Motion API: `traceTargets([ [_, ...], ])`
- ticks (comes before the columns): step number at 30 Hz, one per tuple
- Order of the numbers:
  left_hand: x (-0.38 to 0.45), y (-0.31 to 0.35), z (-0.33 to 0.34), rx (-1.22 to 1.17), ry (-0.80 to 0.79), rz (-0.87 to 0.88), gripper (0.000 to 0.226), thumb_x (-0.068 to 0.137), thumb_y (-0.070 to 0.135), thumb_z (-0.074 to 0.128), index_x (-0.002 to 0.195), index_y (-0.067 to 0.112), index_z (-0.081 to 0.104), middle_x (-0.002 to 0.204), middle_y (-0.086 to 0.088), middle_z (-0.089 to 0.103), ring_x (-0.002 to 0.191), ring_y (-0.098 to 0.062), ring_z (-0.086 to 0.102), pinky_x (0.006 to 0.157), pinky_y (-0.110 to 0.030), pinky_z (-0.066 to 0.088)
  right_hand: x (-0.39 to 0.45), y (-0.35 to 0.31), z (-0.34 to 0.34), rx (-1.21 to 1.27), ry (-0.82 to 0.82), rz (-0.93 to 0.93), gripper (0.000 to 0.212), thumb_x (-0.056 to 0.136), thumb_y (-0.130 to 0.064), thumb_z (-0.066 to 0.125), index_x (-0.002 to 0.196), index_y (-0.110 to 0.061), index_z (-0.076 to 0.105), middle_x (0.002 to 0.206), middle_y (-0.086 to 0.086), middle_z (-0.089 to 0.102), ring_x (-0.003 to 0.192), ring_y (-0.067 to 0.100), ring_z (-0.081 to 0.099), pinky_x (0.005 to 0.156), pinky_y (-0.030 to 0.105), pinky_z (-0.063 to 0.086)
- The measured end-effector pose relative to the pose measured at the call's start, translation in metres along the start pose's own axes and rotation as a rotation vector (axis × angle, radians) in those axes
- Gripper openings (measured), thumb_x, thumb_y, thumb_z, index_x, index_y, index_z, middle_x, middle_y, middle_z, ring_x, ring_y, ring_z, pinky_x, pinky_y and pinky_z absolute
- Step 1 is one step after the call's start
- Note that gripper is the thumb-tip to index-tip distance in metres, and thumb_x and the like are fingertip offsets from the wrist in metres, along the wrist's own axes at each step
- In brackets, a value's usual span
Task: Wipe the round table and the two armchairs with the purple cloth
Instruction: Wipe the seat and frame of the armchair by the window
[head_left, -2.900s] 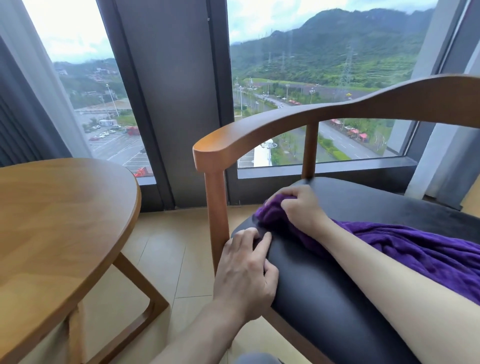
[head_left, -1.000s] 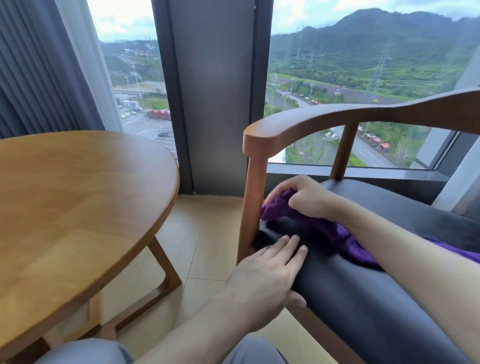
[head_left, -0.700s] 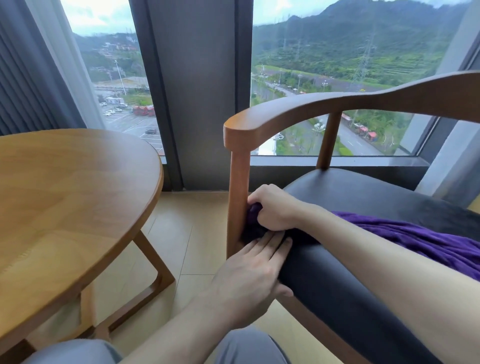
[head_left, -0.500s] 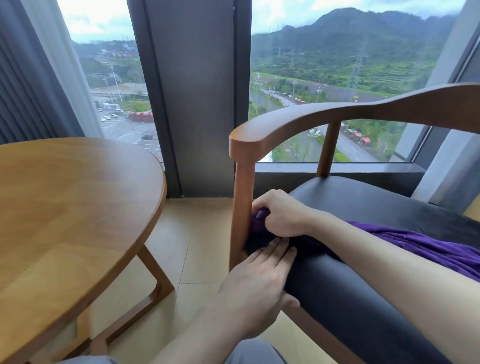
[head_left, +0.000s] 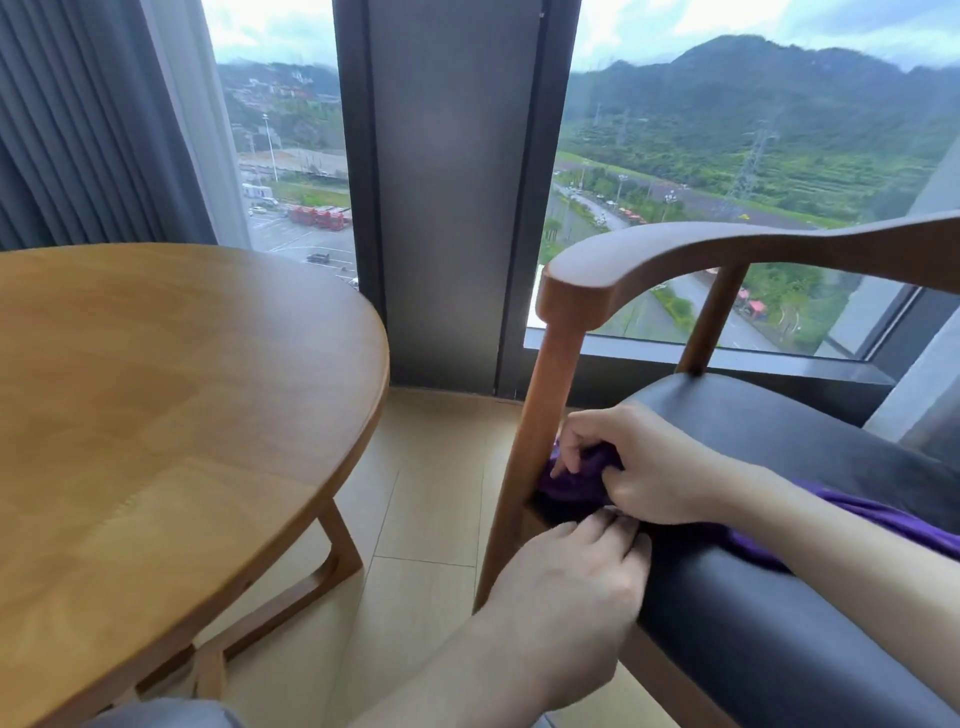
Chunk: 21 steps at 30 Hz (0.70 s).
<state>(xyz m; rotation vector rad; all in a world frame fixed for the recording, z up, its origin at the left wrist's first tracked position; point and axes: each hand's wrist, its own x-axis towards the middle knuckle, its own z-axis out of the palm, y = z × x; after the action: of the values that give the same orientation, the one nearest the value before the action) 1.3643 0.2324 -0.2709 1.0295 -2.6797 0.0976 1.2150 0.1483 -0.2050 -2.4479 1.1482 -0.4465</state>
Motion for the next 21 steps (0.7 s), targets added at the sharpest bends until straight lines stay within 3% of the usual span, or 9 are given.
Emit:
traceTargets([
  [2, 0.0, -0.004, -0.017, -0.101, 0.034, -0.048, 0.012, 0.094, 0.024, 0.048, 0.097, 0.019, 0.058, 0.103, 0.001, 0.06, 0.097, -0.02, 0.055, 0.083, -0.037, 0.051, -0.003, 0.005, 0.016, 0.071, 0.107, -0.019, 0.038, 0.065, 0.009, 0.046, 0.081, -0.021, 0.061, 0.086, -0.01, 0.071, 0.086, 0.012, 0.067, 0.073, 0.029, 0.054],
  [3, 0.001, -0.009, -0.025, -0.136, 0.05, -0.087, 0.014, 0.095, 0.027, 0.046, 0.084, 0.021, 0.054, 0.09, 0.005, 0.058, 0.085, -0.018, 0.055, 0.075, -0.036, 0.052, -0.005, 0.008, 0.022, 0.118, 0.162, -0.007, 0.037, 0.065, 0.012, 0.047, 0.081, -0.017, 0.063, 0.087, -0.004, 0.072, 0.086, 0.016, 0.068, 0.076, 0.038, 0.056],
  [5, 0.0, -0.023, -0.036, -0.203, 0.029, -0.176, 0.022, 0.094, 0.033, 0.045, 0.077, 0.022, 0.055, 0.079, 0.009, 0.054, 0.076, -0.013, 0.056, 0.07, -0.035, 0.054, -0.007, 0.013, 0.029, 0.171, 0.221, 0.038, 0.031, 0.065, 0.008, 0.047, 0.081, -0.014, 0.063, 0.086, 0.0, 0.072, 0.086, 0.02, 0.068, 0.077, 0.046, 0.055],
  [8, -0.009, -0.045, -0.042, -0.239, 0.062, -0.281, 0.018, 0.094, 0.037, 0.045, 0.098, 0.031, 0.062, 0.098, 0.014, 0.058, 0.091, -0.006, 0.059, 0.079, -0.028, 0.056, -0.009, 0.008, 0.026, 0.173, 0.17, 0.094, 0.028, 0.067, 0.0, 0.049, 0.081, -0.021, 0.062, 0.088, -0.001, 0.071, 0.089, 0.02, 0.066, 0.079, 0.048, 0.056],
  [11, -0.019, -0.057, -0.039, -0.256, 0.022, -0.313, 0.036, 0.099, 0.039, 0.043, 0.134, 0.046, 0.042, 0.133, 0.033, 0.039, 0.111, 0.009, 0.044, 0.087, -0.004, 0.035, -0.017, 0.001, 0.021, 0.162, 0.1, 0.15, 0.034, 0.07, 0.003, 0.05, 0.079, -0.028, 0.06, 0.092, -0.003, 0.069, 0.092, 0.017, 0.063, 0.081, 0.044, 0.056],
  [13, -0.022, -0.06, -0.035, -0.235, -0.011, -0.32, 0.051, 0.099, 0.039, 0.04, 0.146, 0.049, 0.023, 0.143, 0.038, 0.024, 0.118, 0.012, 0.038, 0.092, -0.008, 0.028, -0.026, -0.006, 0.021, 0.124, 0.088, 0.166, 0.033, 0.072, 0.005, 0.051, 0.078, -0.027, 0.06, 0.092, -0.005, 0.066, 0.089, 0.015, 0.06, 0.077, 0.039, 0.055],
  [17, -0.024, -0.056, -0.03, -0.18, -0.02, -0.353, 0.057, 0.1, 0.035, 0.039, 0.153, 0.043, 0.02, 0.15, 0.034, 0.025, 0.132, 0.003, 0.037, 0.094, -0.011, 0.025, -0.049, -0.021, 0.025, -0.061, 0.058, 0.125, 0.028, 0.074, -0.001, 0.055, 0.071, -0.029, 0.055, 0.081, -0.008, 0.057, 0.076, 0.012, 0.052, 0.06, 0.024, 0.04],
  [19, -0.024, -0.053, -0.03, -0.166, -0.018, -0.366, 0.057, 0.1, 0.033, 0.038, 0.154, 0.041, 0.021, 0.151, 0.031, 0.029, 0.134, 0.001, 0.038, 0.096, -0.012, 0.029, -0.059, -0.025, 0.023, -0.079, 0.01, 0.14, 0.027, 0.073, -0.002, 0.055, 0.069, -0.028, 0.056, 0.077, -0.008, 0.058, 0.075, 0.011, 0.053, 0.058, 0.026, 0.042],
  [21, -0.022, -0.051, -0.031, -0.175, -0.023, -0.371, 0.056, 0.1, 0.032, 0.038, 0.153, 0.04, 0.023, 0.151, 0.029, 0.031, 0.134, -0.001, 0.04, 0.101, -0.017, 0.035, -0.062, -0.026, 0.02, 0.015, 0.068, 0.169, 0.029, 0.073, -0.001, 0.053, 0.074, -0.029, 0.058, 0.082, -0.01, 0.061, 0.08, 0.01, 0.055, 0.064, 0.032, 0.05],
])
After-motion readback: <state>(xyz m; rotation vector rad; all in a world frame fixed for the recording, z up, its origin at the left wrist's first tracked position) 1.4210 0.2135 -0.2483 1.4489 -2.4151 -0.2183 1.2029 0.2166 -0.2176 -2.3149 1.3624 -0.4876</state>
